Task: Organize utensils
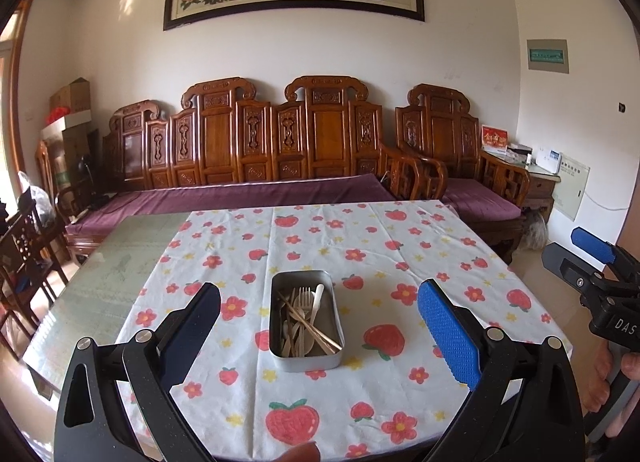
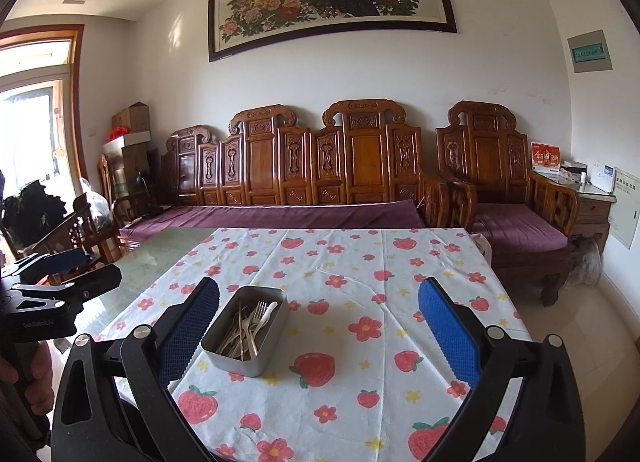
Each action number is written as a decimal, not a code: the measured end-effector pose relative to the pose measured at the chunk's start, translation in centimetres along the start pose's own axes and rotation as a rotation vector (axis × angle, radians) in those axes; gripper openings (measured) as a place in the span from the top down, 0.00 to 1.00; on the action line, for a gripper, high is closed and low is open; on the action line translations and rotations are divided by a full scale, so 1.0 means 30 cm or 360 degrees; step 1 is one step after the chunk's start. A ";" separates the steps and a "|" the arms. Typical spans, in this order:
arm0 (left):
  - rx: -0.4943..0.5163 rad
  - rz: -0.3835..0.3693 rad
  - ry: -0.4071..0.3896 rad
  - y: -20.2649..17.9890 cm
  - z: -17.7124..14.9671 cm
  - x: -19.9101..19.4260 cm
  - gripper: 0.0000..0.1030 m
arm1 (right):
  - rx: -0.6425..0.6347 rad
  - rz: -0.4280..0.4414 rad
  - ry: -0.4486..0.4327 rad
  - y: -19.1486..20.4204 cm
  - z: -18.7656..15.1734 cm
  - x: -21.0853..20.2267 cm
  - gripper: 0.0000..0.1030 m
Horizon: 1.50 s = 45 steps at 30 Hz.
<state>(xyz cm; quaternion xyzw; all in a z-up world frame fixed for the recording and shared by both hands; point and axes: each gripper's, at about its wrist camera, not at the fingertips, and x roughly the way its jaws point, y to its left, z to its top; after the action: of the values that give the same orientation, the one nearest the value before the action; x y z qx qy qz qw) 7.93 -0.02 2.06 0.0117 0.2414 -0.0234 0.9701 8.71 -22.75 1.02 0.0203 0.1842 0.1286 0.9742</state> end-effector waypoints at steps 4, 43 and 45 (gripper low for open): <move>0.0000 -0.0012 -0.0005 -0.004 -0.003 -0.001 0.08 | -0.0002 0.0000 -0.0001 0.005 -0.001 0.001 0.02; -0.0012 -0.0009 -0.0037 -0.002 0.002 -0.029 0.08 | -0.0007 0.0014 -0.0010 0.037 -0.019 0.001 0.02; -0.0012 -0.0008 -0.0038 -0.002 -0.001 -0.029 0.08 | -0.0007 0.0014 -0.0010 0.036 -0.018 0.002 0.02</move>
<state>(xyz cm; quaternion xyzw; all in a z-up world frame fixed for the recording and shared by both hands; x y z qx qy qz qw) 7.16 -0.04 2.45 0.0072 0.2298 -0.0251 0.9729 8.30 -21.71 0.58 0.0195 0.1808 0.1333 0.9743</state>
